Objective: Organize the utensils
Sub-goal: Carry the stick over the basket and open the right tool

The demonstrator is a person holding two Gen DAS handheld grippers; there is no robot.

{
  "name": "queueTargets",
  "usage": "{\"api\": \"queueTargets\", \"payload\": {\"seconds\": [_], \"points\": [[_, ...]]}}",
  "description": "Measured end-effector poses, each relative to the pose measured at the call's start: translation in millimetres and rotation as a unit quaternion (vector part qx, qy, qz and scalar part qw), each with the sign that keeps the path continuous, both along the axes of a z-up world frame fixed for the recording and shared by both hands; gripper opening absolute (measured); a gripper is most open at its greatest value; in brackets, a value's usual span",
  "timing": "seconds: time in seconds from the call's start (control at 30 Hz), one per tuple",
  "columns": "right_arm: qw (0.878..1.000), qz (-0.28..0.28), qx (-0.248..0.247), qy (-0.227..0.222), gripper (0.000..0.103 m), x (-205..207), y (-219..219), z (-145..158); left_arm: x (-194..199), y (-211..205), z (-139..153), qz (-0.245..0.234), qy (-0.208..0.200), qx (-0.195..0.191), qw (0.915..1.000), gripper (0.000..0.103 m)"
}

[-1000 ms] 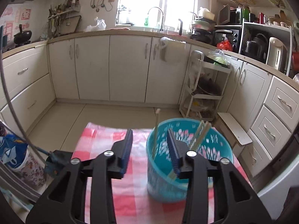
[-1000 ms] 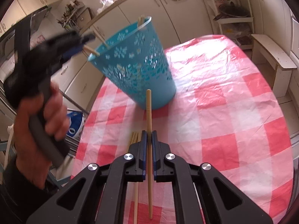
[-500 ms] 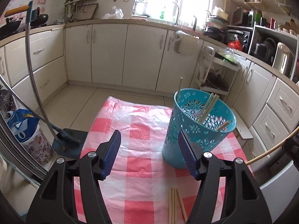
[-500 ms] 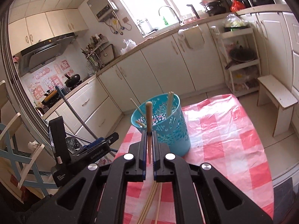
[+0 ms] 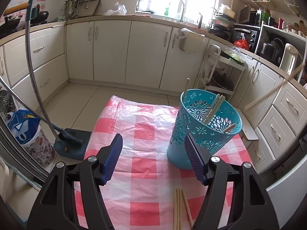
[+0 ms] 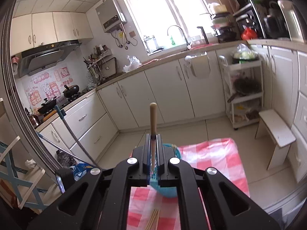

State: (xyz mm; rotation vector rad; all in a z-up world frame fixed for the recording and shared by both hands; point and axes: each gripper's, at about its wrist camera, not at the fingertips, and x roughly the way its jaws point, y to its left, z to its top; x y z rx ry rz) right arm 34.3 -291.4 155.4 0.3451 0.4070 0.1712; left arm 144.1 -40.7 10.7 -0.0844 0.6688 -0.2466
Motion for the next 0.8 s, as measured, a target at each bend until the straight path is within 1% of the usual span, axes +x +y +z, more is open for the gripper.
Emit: {"api": "queueTargets", "payload": {"seconds": [0.07,0.1,0.17,0.2,0.3,0.37,0.43,0.57,0.63,0.7,0.8], "points": [[1.000,0.000,-0.018,0.013,0.006,20,5,-1,0,-1,-2,-0.001,0.004,0.007,1.0000,0.065],[0.999,0.004,-0.023,0.029,0.006,34,8,-6,0,-3,-3,-0.001,0.006,0.015,0.9999,0.066],[0.998,0.007,-0.034,0.060,0.006,57,14,-22,-1,-6,-5,-0.002,0.006,0.031,0.9995,0.066],[0.995,0.012,-0.041,0.086,0.006,74,18,-36,-1,-8,-5,-0.003,0.005,0.038,0.9992,0.067],[0.990,0.019,-0.052,0.132,0.006,101,29,-65,-4,-12,-5,-0.008,0.005,0.053,0.9985,0.068],[0.987,0.025,-0.047,0.152,0.006,113,33,-79,-6,-14,-5,-0.012,0.001,0.064,0.9979,0.069],[0.987,0.024,-0.042,0.155,0.006,113,35,-83,-8,-16,-4,-0.014,-0.004,0.071,0.9974,0.070],[0.990,0.020,-0.031,0.133,0.009,97,36,-81,-13,-17,-2,-0.017,-0.014,0.083,0.9963,0.073],[0.992,0.016,-0.029,0.119,0.013,82,36,-79,-15,-16,-1,-0.017,-0.016,0.086,0.9961,0.073],[0.993,0.016,-0.023,0.113,0.014,68,36,-79,-15,-16,0,-0.016,-0.017,0.086,0.9961,0.074],[0.992,0.025,-0.022,0.121,0.014,45,40,-90,-16,-15,2,-0.016,-0.019,0.086,0.9960,0.074]]}}
